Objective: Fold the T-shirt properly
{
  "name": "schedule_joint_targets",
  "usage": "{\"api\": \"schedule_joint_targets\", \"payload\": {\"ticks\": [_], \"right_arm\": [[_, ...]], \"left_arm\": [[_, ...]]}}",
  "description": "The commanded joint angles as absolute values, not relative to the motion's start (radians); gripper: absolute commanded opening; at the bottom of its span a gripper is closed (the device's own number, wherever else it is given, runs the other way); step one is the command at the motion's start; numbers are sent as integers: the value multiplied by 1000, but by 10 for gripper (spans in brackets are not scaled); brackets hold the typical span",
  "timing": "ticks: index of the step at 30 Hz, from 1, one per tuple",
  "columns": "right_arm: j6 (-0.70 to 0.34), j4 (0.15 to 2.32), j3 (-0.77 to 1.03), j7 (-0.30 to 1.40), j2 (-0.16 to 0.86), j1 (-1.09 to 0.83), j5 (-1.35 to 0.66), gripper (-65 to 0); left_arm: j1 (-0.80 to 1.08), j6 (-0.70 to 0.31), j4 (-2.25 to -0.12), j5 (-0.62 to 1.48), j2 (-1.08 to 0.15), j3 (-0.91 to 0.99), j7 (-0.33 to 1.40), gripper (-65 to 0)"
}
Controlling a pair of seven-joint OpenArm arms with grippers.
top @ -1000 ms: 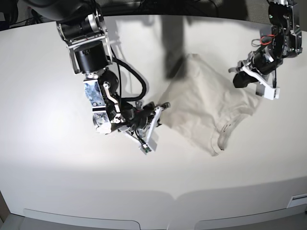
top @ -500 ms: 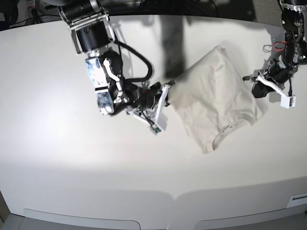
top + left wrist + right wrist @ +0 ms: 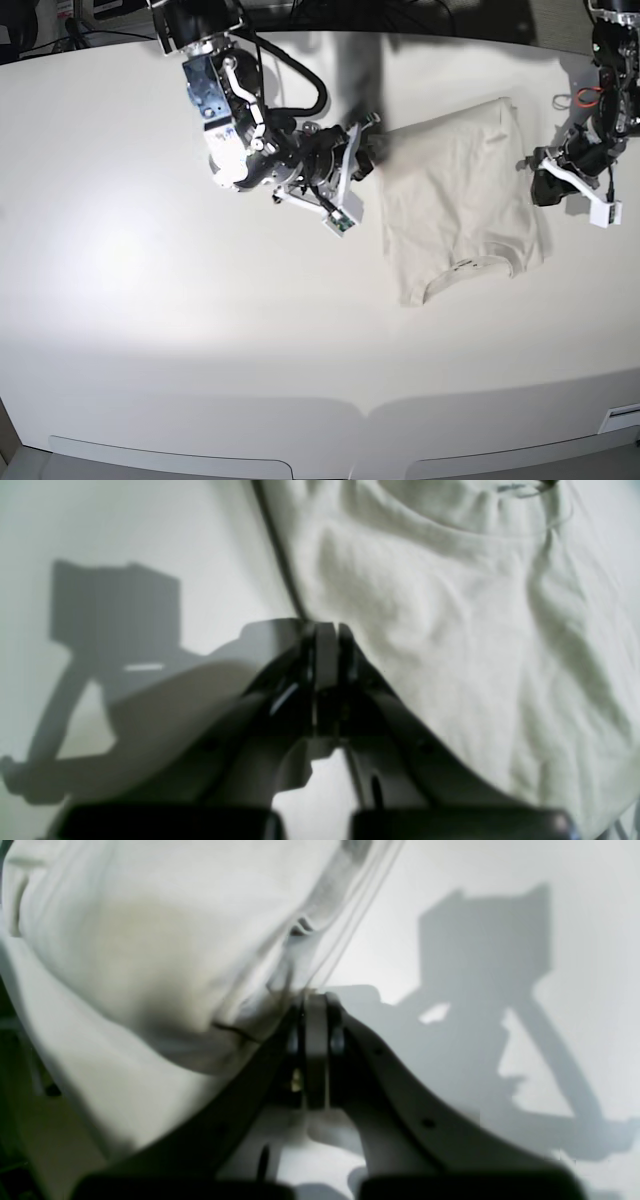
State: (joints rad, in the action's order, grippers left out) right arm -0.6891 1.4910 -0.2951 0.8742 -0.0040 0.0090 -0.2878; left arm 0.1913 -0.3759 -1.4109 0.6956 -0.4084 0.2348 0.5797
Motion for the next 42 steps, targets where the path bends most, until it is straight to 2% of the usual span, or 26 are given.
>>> {"api": "schedule_joint_targets", "payload": {"ticks": [1, 9, 18, 29, 37, 42], "right_arm": [[-681, 1531, -294, 856, -5, 20, -293, -650], [-565, 1761, -188, 854, 48, -35, -271, -650], [-564, 1966, 51, 913, 127, -219, -398, -650], [-564, 2180, 261, 996, 130, -543, -431, -650], [-569, 2216, 353, 998, 124, -823, -431, -650], [-564, 2216, 374, 891, 124, -1020, -431, -650]], "left_arm": [[185, -385, -1427, 707, -437, 242, 559, -650], [258, -384, -1474, 706, -503, 244, 517, -650], [464, -380, -1634, 707, -497, 360, 508, -650], [778, -381, -1737, 706, -495, 472, 529, -650], [955, -381, -1737, 519, -379, 473, 496, -650], [1048, -385, -1734, 383, -293, 473, 407, -650]]}}
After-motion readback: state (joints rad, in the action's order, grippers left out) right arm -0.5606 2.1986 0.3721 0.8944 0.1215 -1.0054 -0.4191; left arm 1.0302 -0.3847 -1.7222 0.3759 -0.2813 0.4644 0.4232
